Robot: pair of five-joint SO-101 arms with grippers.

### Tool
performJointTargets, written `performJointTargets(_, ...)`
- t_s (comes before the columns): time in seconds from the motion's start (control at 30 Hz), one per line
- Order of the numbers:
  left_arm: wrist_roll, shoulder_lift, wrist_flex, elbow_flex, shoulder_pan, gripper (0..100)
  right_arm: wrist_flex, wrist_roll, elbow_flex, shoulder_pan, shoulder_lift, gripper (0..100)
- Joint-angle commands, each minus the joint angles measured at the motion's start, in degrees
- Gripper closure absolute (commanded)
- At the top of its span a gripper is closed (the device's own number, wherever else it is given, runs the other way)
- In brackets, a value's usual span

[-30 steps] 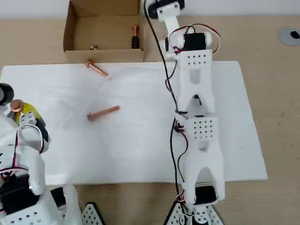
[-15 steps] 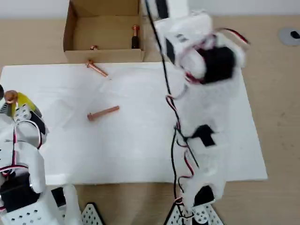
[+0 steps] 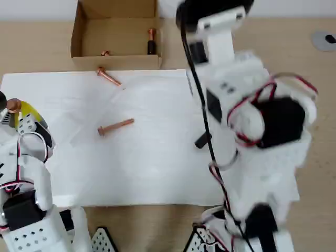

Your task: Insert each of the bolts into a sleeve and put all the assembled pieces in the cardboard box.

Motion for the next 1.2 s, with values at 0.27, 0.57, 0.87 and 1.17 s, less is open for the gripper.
performJointTargets(0.27,-0.2,-0.4,-2.9,0.8,21.6,99,-7.3,-4.6,40.0,0.5,-36.2,98.9)
performJointTargets(0.57,-2.4,0.0,-27.5,13.3,30.1,99,-37.1,-9.3,80.8,-2.2,-63.6,98.9)
performJointTargets(0.87,-3.8,-0.4,-33.8,14.7,31.2,99,-54.2,-8.4,106.8,-19.4,-83.6,98.9)
performJointTargets(1.17,8.9,-0.5,-33.9,13.9,39.8,99,-62.1,-0.4,113.5,-22.7,-84.5,98.9)
